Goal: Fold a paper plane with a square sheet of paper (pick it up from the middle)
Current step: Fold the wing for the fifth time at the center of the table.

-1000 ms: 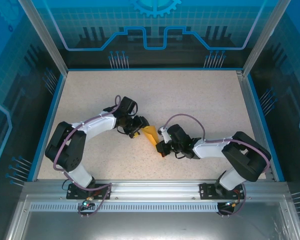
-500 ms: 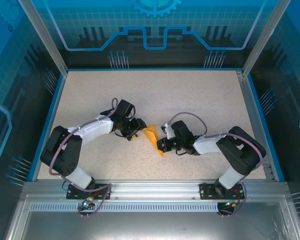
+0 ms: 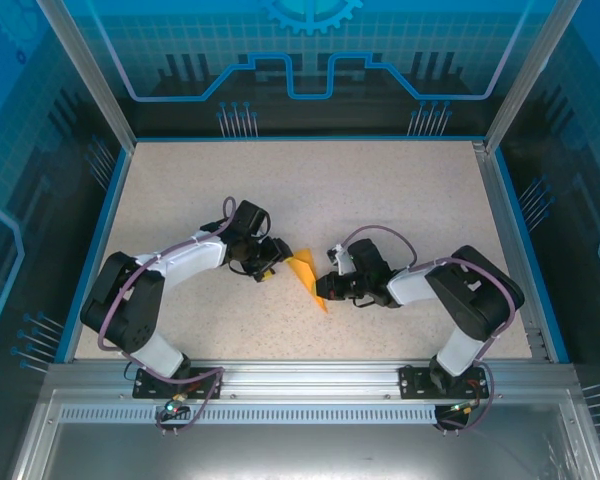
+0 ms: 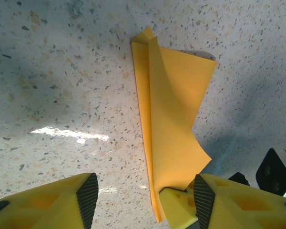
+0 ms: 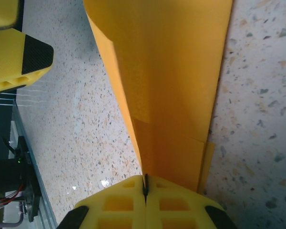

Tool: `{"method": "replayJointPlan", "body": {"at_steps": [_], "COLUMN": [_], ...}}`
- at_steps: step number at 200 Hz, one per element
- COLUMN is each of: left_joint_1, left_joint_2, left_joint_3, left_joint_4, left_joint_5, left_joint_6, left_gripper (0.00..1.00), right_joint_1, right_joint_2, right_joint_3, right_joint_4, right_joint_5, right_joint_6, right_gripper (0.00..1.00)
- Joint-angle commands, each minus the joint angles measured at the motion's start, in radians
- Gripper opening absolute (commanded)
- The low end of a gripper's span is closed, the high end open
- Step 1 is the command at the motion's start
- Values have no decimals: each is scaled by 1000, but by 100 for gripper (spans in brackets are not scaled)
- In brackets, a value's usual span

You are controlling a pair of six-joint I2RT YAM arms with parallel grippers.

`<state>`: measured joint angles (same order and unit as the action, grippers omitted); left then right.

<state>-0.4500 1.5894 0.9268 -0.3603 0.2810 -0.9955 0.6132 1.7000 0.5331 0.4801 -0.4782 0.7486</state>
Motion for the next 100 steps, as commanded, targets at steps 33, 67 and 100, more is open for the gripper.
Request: {"method": "replayJointPlan", "body": {"at_steps": [33,67,100], "left_joint_1": [-13,-23,-33], "left_joint_2": [-46,-38,-22], "left_joint_3": [-69,-91,-84], "left_joint_4": [108,174,183], "left_joint_5": [40,65,74], "left_joint_6": [-6,-3,11], "left_gripper": [52,49,49], "right_joint_1": [-50,-64,-84], "right_joint_2": [59,89,85], "right_joint_3": [-21,-3,13], "right_joint_4": [19,-4,-11], "right_joint_5": [-68,-111,-149], "right_joint_6": [90,99,123], "right_gripper": [0,0,0]}}
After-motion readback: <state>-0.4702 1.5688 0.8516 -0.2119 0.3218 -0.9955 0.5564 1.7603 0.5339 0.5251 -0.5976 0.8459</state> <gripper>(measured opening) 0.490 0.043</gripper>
